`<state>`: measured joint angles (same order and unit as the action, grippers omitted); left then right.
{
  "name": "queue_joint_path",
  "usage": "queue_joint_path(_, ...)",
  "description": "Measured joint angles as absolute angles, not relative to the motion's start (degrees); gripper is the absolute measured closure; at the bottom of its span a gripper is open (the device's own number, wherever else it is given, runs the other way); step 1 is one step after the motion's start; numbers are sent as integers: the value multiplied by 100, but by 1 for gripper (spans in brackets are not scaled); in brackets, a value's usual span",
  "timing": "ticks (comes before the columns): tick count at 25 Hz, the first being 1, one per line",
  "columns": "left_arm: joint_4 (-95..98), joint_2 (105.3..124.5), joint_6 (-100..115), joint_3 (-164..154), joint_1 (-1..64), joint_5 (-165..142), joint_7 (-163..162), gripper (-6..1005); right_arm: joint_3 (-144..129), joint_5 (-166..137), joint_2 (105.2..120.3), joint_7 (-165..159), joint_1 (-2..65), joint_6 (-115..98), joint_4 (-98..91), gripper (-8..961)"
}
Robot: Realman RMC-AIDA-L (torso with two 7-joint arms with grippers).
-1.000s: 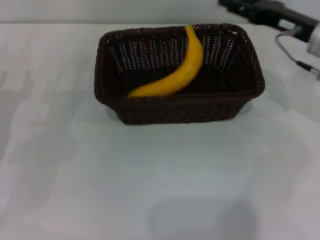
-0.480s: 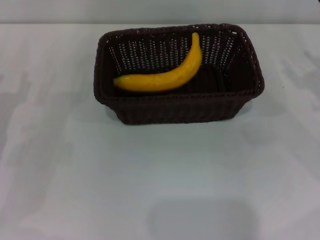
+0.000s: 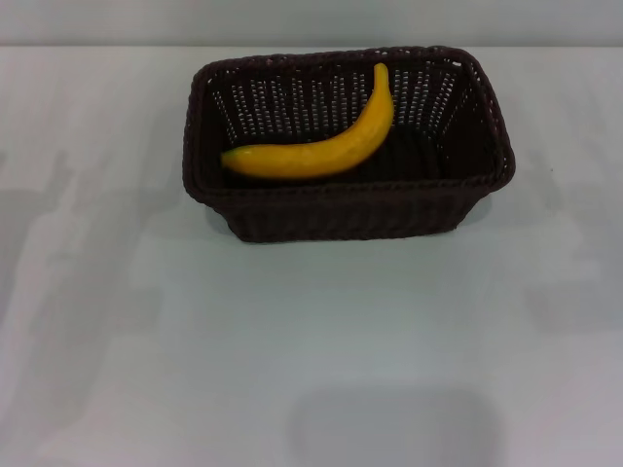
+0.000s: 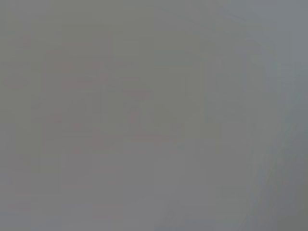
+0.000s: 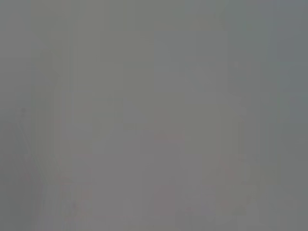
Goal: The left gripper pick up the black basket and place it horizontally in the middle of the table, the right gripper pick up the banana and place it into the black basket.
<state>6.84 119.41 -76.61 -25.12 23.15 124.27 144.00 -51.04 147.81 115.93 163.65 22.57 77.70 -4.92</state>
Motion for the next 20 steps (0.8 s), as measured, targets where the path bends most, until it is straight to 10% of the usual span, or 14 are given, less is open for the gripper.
queue_joint_path(20,97,11968,-7894,-2493,2423,12458,15153,107,-4431,14772,11607,16305,2533,7200,-110,79)
